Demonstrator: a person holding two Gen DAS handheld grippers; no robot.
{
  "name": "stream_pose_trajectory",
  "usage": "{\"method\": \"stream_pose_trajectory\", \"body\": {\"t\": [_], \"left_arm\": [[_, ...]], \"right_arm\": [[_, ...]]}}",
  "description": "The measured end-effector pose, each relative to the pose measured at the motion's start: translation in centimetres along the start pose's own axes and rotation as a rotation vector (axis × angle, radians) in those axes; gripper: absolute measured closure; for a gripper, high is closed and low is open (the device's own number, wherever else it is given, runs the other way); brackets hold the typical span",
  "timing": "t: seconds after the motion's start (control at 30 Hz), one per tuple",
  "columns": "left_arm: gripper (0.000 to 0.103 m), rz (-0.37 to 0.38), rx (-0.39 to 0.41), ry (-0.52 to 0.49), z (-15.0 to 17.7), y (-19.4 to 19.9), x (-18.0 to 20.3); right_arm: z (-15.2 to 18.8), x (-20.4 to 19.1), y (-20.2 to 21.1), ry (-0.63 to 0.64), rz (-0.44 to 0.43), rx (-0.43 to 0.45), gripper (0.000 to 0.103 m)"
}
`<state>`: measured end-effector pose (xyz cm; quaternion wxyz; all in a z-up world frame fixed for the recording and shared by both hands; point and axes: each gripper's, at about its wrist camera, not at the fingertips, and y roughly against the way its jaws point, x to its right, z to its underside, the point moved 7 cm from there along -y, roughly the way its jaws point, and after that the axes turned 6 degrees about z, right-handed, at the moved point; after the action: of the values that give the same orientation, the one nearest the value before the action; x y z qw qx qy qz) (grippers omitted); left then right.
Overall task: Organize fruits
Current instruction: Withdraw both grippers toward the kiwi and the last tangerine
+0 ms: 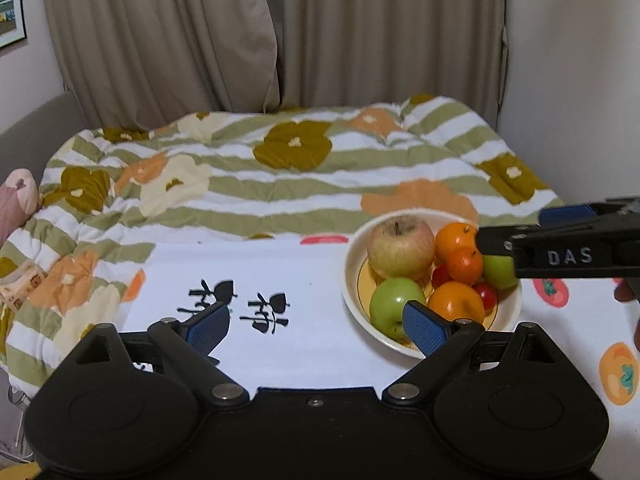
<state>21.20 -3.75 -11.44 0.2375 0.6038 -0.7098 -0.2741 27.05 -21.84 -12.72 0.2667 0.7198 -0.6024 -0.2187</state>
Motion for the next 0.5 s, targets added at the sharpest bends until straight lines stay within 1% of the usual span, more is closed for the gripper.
{"method": "stream_pose_trajectory", "body": {"t": [0.23, 0.27, 0.3, 0.5], "left_arm": [[0.004, 0.043, 0.061, -0.013, -0.2, 2.8, 0.0], [0.004, 0.050, 0.069, -0.015, -0.2, 3.2, 0.0], [0.004, 0.055, 0.076, -0.016, -0.1, 3.4, 0.1], [0.003, 0.108, 0.113, -0.020, 0.5, 5.1, 0.3]], "right_arm": [[0.9, 0.9, 4.1, -0.055, 0.067, 0.021, 0.009], [1.2, 1.1, 4.6, -0.064, 0.079, 0.021, 0.004], [1.4, 1.1, 5.1, -0.074, 0.091, 0.022, 0.001], [3.7, 1.4, 7.7, -0.117, 0.148, 0.019, 0.001]]}}
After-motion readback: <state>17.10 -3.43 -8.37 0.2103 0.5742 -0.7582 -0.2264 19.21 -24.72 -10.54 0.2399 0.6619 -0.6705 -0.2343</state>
